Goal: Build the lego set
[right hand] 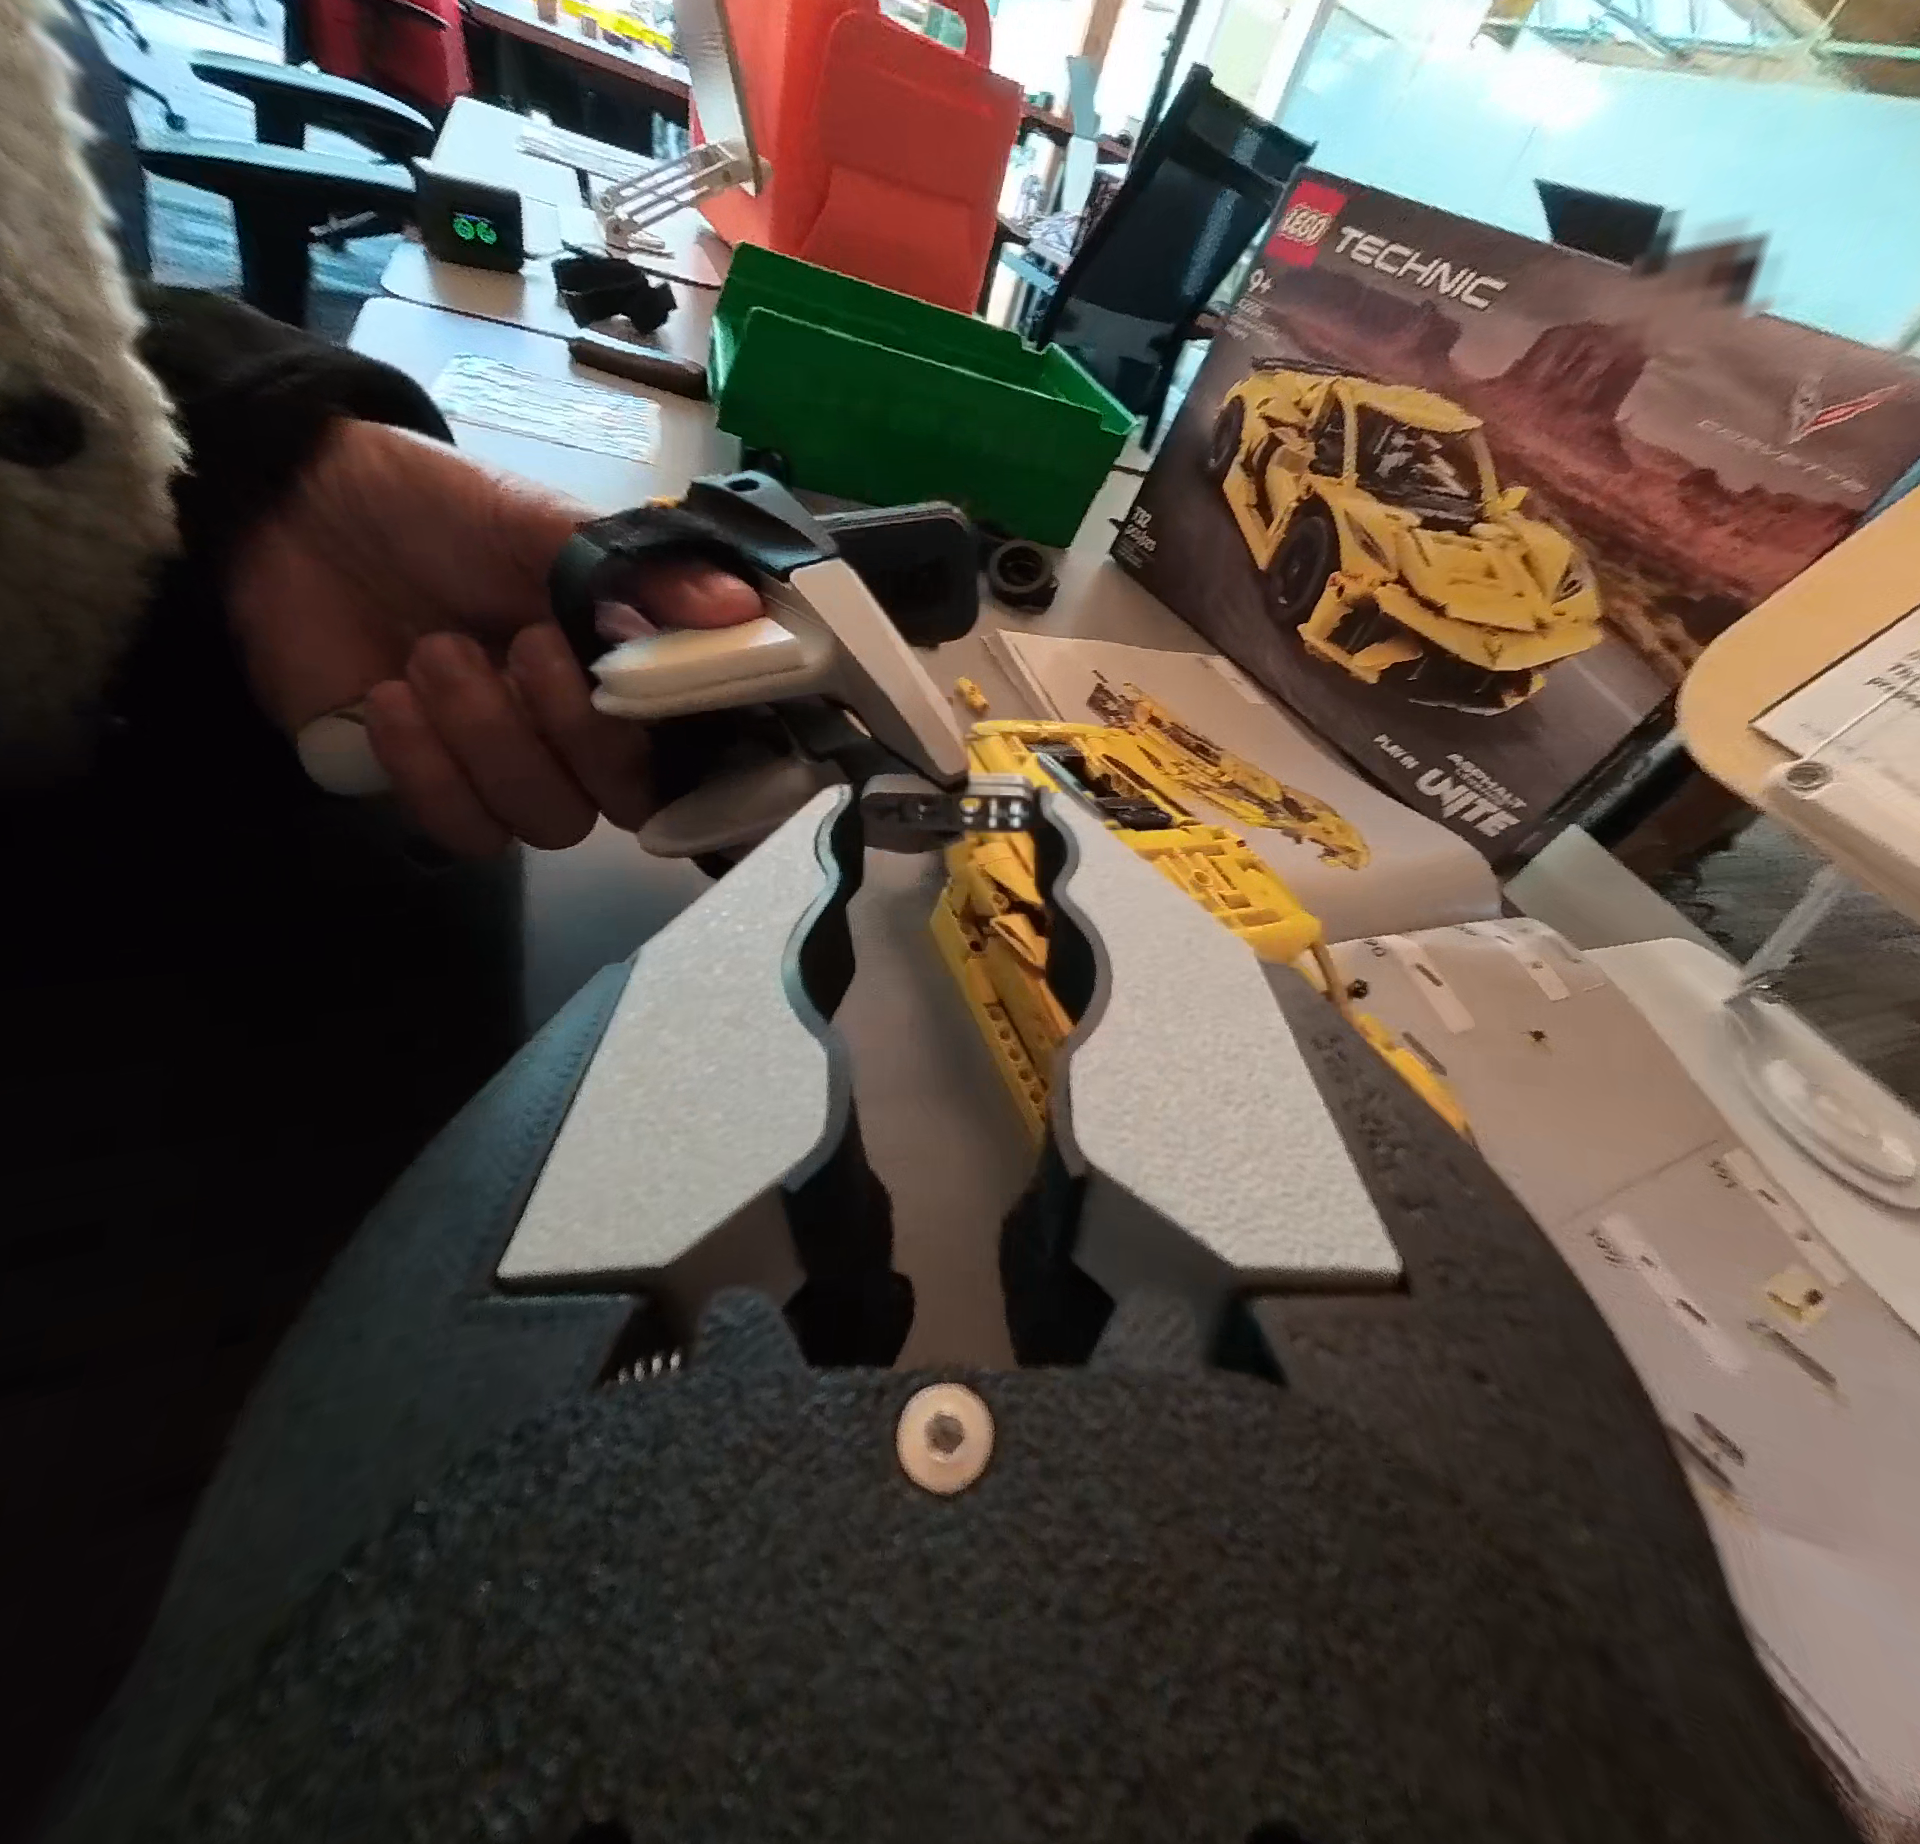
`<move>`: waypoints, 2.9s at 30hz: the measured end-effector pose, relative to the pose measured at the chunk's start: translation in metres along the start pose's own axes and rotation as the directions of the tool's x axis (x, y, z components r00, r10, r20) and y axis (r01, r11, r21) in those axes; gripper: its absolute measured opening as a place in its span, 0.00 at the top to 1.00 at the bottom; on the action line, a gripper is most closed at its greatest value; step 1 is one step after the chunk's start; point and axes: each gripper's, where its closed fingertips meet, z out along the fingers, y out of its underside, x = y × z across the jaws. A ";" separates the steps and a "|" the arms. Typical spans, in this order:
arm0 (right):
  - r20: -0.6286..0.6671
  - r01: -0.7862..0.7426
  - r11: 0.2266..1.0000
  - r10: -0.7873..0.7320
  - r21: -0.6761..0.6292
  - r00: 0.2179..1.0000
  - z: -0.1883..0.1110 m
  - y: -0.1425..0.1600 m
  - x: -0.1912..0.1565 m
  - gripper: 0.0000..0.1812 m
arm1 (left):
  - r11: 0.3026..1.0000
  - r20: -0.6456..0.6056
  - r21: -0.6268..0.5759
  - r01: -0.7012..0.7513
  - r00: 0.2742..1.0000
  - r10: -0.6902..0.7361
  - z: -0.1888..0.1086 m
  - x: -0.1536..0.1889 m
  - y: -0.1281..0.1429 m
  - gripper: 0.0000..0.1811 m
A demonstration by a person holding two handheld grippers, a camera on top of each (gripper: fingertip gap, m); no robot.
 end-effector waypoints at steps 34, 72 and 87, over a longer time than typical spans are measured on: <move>0.071 0.113 0.993 -0.111 -0.020 0.991 0.000 0.006 -0.012 0.83 | 0.978 -0.005 -0.050 0.204 0.979 -0.205 -0.004 -0.006 0.005 0.96; 0.144 -0.038 0.998 0.030 0.049 0.989 -0.005 -0.005 -0.019 0.83 | 0.989 -0.019 -0.136 0.062 0.998 -0.065 -0.002 0.004 0.009 0.96; 0.141 -0.021 0.998 0.013 0.056 0.990 -0.004 -0.003 -0.018 0.83 | 0.991 0.011 -0.131 0.014 1.000 -0.013 -0.001 0.003 0.009 0.96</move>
